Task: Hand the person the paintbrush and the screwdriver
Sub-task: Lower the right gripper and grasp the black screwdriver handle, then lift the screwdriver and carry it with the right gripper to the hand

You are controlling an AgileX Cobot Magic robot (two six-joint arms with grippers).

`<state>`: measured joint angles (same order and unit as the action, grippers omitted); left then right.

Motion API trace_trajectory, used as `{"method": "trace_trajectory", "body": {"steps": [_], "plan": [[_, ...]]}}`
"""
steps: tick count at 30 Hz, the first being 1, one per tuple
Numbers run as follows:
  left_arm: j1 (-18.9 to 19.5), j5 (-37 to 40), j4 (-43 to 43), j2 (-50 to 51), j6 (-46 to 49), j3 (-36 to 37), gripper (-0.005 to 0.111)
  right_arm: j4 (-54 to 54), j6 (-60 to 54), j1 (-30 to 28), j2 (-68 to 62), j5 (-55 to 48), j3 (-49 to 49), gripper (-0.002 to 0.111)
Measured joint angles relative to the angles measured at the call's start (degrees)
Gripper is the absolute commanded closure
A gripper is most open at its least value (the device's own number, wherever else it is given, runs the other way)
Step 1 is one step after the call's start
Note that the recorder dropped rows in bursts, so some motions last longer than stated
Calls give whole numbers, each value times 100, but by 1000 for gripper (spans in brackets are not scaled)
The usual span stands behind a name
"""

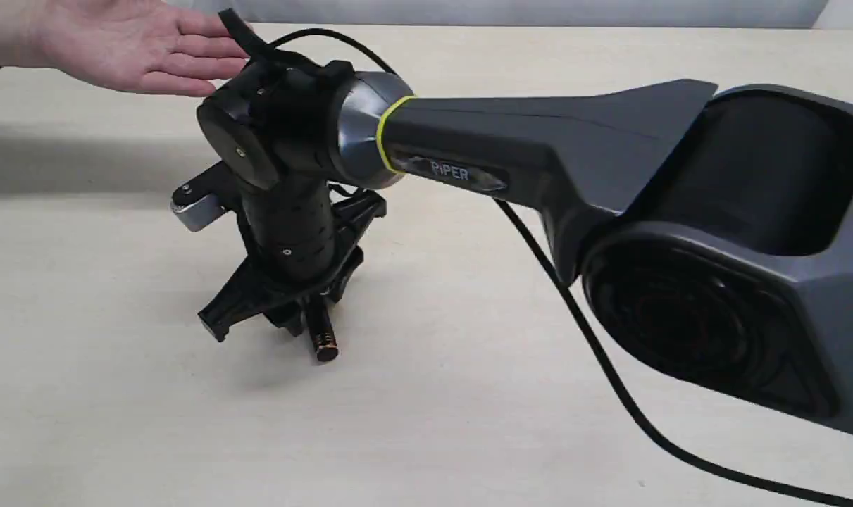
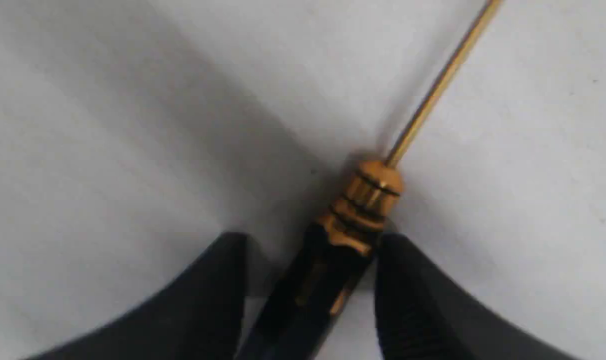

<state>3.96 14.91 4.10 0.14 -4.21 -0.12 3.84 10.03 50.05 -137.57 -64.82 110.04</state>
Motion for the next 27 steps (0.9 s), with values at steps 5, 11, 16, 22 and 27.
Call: {"method": "trace_trajectory", "body": {"steps": [5, 11, 16, 22, 27], "plan": [[0, 0, 0, 0, 0, 0, 107, -78, 4, 0, -41, 24, 44, 104], [0, 0, 0, 0, 0, 0, 107, -163, -232, 0, -30, 13, 49, 104], [0, 0, 0, 0, 0, 0, 107, -788, -846, 113, 168, 81, 38, 104], [0, 0, 0, 0, 0, 0, 107, -1023, -1176, 412, 1066, 615, 380, 104], [0, 0, 0, 0, 0, 0, 107, -1073, -1225, 417, 1562, 936, 1008, 104]]}}
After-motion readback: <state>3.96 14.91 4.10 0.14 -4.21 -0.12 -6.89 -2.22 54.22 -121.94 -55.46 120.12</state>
